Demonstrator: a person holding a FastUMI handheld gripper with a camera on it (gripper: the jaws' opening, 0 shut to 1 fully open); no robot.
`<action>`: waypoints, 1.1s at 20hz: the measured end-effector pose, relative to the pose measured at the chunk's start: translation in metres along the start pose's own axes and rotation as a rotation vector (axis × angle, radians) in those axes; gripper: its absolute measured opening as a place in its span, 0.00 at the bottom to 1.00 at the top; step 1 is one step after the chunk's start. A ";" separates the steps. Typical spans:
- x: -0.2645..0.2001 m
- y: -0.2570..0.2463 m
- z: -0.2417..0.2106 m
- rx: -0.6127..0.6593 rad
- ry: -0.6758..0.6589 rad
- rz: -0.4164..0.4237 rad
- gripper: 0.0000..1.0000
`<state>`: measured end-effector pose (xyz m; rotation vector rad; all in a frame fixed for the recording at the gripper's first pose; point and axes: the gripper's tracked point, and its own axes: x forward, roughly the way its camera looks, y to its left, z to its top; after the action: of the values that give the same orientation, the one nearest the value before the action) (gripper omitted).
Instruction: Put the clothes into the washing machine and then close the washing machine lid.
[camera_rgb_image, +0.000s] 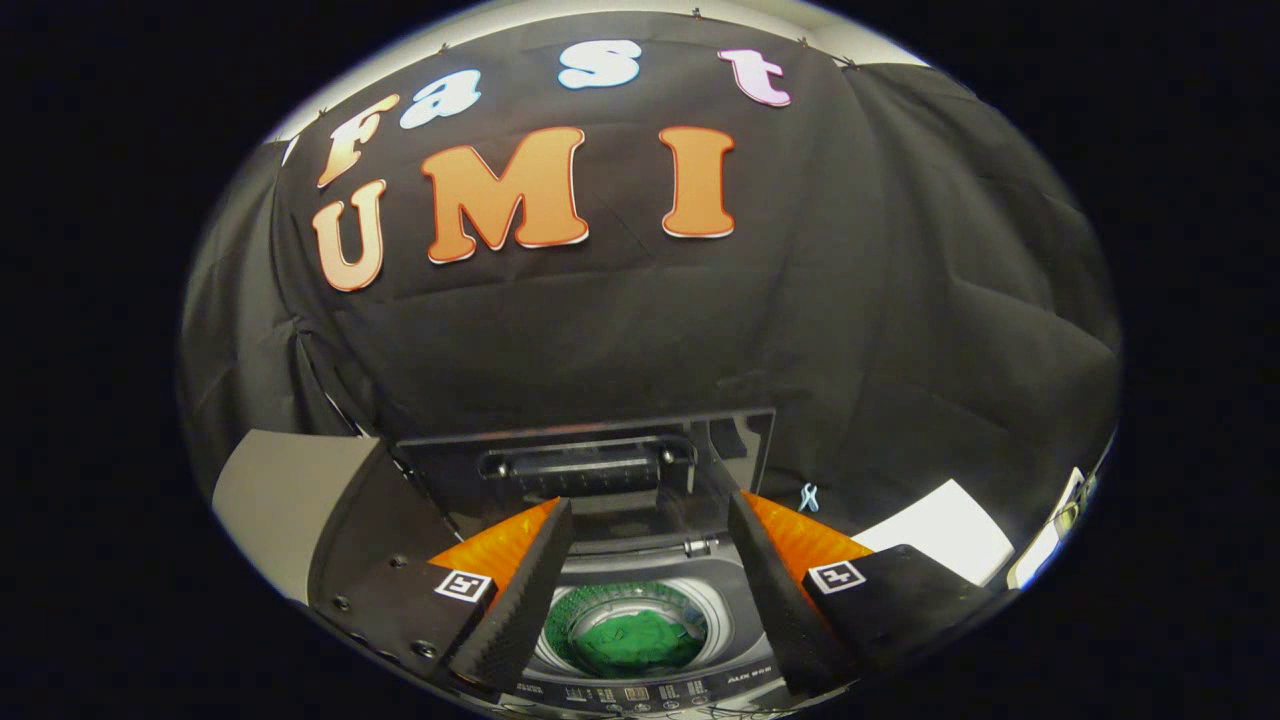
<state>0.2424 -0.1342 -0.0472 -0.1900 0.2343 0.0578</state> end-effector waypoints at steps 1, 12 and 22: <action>0.005 0.003 0.007 -0.011 -0.005 0.002 0.99; 0.089 0.052 0.048 -0.119 -0.020 0.055 1.00; 0.163 0.057 0.021 -0.124 0.114 0.046 1.00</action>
<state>0.4013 -0.0690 -0.0758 -0.3123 0.3494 0.1073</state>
